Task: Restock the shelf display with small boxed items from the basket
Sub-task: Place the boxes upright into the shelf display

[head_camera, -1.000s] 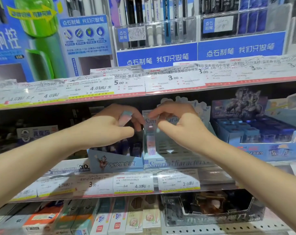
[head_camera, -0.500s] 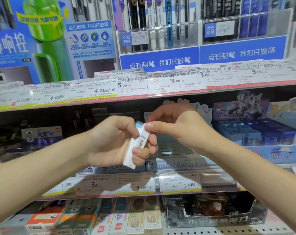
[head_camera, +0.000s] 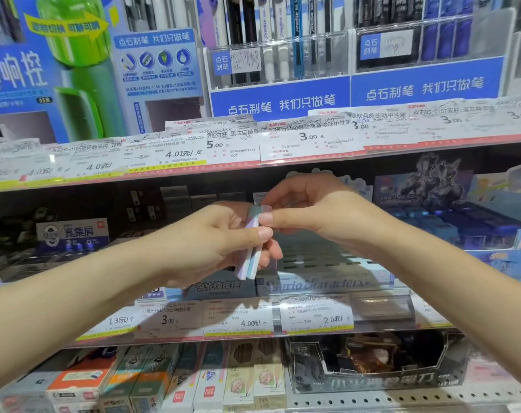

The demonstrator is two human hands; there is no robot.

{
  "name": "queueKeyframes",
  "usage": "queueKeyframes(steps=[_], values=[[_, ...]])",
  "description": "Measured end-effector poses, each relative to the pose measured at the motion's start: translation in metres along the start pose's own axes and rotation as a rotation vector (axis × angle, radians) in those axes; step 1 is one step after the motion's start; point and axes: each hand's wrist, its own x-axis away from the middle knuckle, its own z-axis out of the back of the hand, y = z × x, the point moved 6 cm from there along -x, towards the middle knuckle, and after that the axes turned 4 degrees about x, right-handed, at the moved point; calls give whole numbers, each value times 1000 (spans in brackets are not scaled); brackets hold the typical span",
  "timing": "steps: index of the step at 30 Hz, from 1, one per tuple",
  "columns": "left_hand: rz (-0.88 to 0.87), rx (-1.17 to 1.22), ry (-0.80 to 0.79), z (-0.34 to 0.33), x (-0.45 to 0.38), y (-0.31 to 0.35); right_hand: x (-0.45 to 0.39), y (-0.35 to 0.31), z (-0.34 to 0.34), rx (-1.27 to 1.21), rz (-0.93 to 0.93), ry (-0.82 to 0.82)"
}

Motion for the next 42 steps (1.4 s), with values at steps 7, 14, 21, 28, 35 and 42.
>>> queueKeyframes(steps=[7,14,21,28,35,42], values=[[48,78,110,6,-5,-6,-2,7,6,-16,-68,39],[-300,-286,360,29,-8,15,-14,17,30,-34,-14,224],[-365,-972,167,23,-7,12,-20,30,30,359,78,267],[-328,-1085,20,18,-13,0,-19,43,18,404,92,241],[-303,-1076,9,25,-21,-2,-19,45,18,427,107,223],[-300,-1099,21,33,-28,-9,-20,47,18,405,103,192]])
